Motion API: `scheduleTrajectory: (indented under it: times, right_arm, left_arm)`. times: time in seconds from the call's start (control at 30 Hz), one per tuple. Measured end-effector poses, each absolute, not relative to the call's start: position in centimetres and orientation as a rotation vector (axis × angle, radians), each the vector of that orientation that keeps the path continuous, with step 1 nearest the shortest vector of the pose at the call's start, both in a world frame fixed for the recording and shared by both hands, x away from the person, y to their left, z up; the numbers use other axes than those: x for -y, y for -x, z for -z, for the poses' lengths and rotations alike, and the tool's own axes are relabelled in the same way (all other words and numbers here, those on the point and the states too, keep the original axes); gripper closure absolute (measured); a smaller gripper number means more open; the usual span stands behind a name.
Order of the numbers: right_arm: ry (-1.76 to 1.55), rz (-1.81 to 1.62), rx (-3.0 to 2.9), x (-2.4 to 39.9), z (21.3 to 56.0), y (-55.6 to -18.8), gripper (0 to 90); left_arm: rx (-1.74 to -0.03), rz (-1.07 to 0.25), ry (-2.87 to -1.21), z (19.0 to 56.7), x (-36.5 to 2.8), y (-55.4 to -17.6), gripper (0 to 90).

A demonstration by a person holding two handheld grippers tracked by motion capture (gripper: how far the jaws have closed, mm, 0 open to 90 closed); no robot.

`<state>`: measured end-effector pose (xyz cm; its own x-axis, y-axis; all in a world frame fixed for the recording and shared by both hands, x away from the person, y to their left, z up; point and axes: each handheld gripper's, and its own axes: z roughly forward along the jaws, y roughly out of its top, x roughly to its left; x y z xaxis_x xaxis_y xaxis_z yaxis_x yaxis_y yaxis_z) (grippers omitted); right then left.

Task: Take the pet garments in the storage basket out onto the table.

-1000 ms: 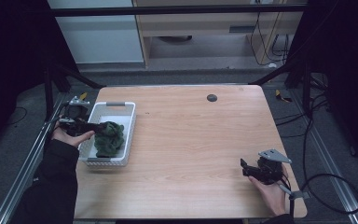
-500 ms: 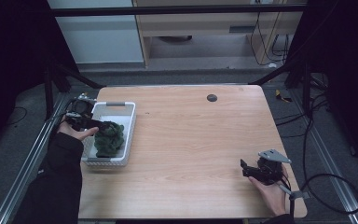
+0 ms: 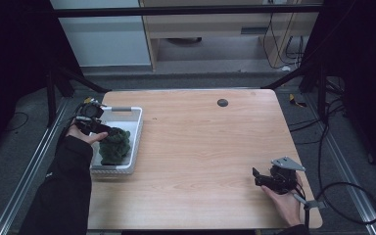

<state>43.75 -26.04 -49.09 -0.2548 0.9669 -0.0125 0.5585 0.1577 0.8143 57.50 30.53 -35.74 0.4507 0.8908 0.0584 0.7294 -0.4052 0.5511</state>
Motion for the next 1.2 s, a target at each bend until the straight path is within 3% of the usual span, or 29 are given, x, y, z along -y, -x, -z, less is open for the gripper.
scheduleTrajectory:
  times: [1.2]
  right_arm:
    - [-1.446,-0.936,-1.911,25.8,49.2,-43.9,11.1]
  left_arm:
    - [-1.41,-0.39,-2.347,38.4,-30.3,-59.5,17.5]
